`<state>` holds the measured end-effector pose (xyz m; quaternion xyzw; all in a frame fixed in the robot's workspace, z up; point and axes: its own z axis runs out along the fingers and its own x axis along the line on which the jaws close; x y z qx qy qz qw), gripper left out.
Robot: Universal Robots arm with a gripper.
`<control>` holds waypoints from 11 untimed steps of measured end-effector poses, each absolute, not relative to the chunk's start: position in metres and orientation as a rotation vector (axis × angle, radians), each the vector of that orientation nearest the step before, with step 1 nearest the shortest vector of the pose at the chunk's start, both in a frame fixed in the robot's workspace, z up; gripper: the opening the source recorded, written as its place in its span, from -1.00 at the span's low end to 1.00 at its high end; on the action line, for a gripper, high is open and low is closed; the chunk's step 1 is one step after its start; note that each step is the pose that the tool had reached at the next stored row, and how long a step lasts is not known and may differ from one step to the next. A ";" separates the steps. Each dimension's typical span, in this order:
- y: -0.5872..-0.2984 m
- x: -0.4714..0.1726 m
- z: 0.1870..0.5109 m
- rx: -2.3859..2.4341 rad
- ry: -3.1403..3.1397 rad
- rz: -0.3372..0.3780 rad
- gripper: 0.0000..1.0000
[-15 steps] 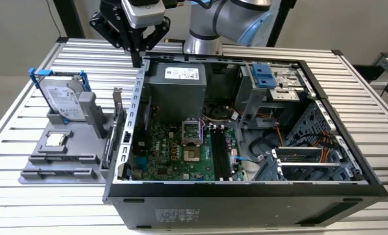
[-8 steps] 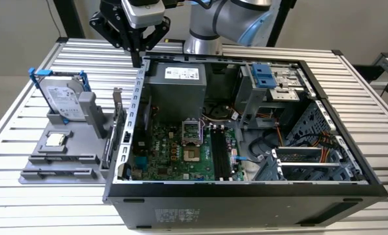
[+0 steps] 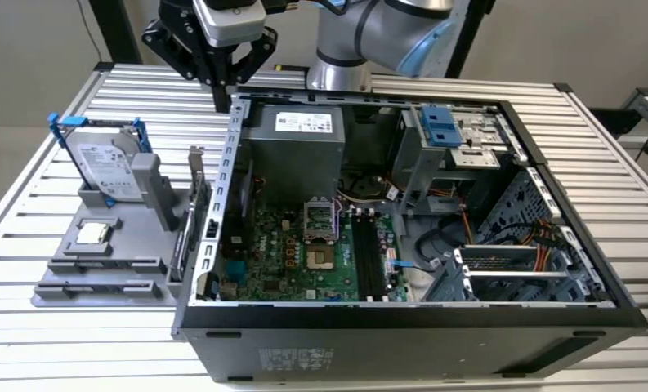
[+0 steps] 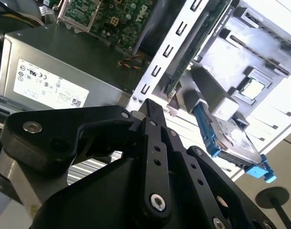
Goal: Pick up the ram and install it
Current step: 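Reach for the ram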
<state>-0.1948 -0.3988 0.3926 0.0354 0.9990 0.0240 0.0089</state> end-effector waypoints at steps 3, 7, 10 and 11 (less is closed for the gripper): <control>-0.399 -0.199 0.393 0.111 3.121 0.075 -1.00; -0.399 -0.203 0.393 0.111 3.121 0.075 -1.00; -0.399 -0.207 0.393 0.111 3.121 0.075 -1.00; -0.399 -0.208 0.393 0.111 3.121 0.075 -1.00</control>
